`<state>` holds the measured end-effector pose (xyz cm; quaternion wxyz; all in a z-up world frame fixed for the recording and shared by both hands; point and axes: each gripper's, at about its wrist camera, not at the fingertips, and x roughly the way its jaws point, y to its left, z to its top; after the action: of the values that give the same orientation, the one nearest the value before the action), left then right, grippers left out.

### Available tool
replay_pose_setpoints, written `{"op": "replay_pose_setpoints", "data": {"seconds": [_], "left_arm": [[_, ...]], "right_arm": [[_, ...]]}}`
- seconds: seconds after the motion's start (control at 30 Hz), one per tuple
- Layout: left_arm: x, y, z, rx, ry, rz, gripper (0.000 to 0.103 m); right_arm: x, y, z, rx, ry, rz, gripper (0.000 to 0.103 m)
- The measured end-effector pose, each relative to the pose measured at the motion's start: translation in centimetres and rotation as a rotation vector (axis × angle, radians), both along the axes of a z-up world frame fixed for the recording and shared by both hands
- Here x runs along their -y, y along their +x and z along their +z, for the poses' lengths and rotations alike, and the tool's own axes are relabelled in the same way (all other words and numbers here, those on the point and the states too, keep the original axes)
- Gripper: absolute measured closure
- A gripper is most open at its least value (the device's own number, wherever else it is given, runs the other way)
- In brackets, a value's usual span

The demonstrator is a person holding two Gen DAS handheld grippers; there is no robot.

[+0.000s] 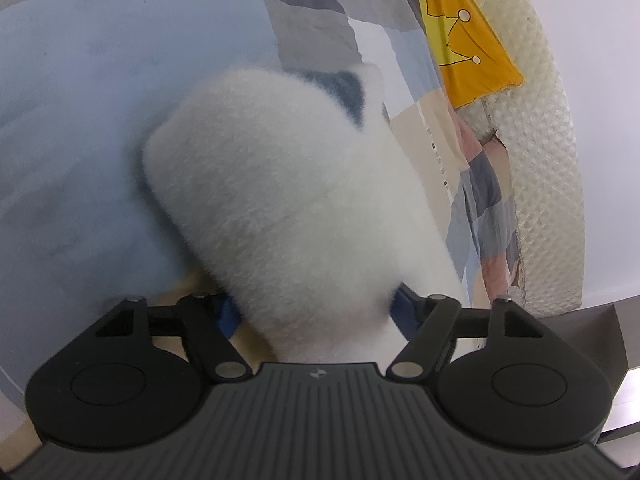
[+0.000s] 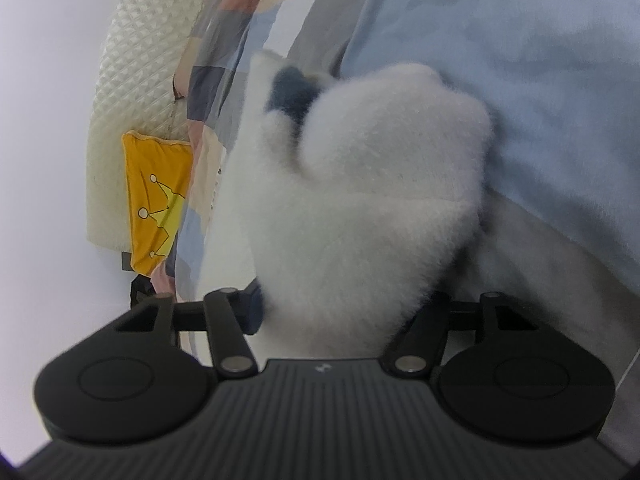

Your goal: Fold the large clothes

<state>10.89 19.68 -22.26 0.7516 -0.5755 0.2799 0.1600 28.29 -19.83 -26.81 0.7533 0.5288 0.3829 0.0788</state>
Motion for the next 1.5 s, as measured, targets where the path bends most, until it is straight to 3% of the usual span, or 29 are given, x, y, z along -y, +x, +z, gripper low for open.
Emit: {"op": "replay_pose_setpoints", "data": {"seconds": [0.27,0.63,0.87,1.07,1.23,1.3,1.37,1.4,1.5], "left_arm": [[0.5,0.1,1.7,0.016,0.088,-0.014,0.050],[1.6,1.7,8.3,0.118,0.293,-0.112,0.056],[4.0,5.8,11.5,0.136,0.323,-0.204,0.064],[7.2,11.5,13.4,0.172,0.300,-0.294,0.069],[10.7,16.6,14.4,0.203,0.266,-0.349,0.082],[12.3,18.1,14.6,0.162,0.312,-0.364,0.083],[13.5,18.9,14.2,0.125,0.390,-0.392,0.083],[13.5,19.1,13.7,0.111,0.392,-0.403,0.083],[12.0,18.1,11.4,0.086,0.295,-0.380,0.083]], "right_arm": [[-1.1,0.3,2.9,0.084,-0.152,0.063,0.065],[1.4,1.4,6.2,0.158,-0.032,0.124,0.072],[4.4,2.4,9.7,0.222,-0.044,0.147,0.075],[8.4,4.1,12.1,0.271,-0.042,0.098,0.078],[12.4,6.8,13.5,0.305,-0.104,0.046,0.084],[13.7,7.9,12.8,0.288,-0.114,0.043,0.084],[14.6,8.6,10.8,0.244,-0.045,0.063,0.086],[14.7,8.7,10.1,0.228,-0.036,0.073,0.086],[14.4,8.3,8.8,0.201,-0.032,0.101,0.086]]}}
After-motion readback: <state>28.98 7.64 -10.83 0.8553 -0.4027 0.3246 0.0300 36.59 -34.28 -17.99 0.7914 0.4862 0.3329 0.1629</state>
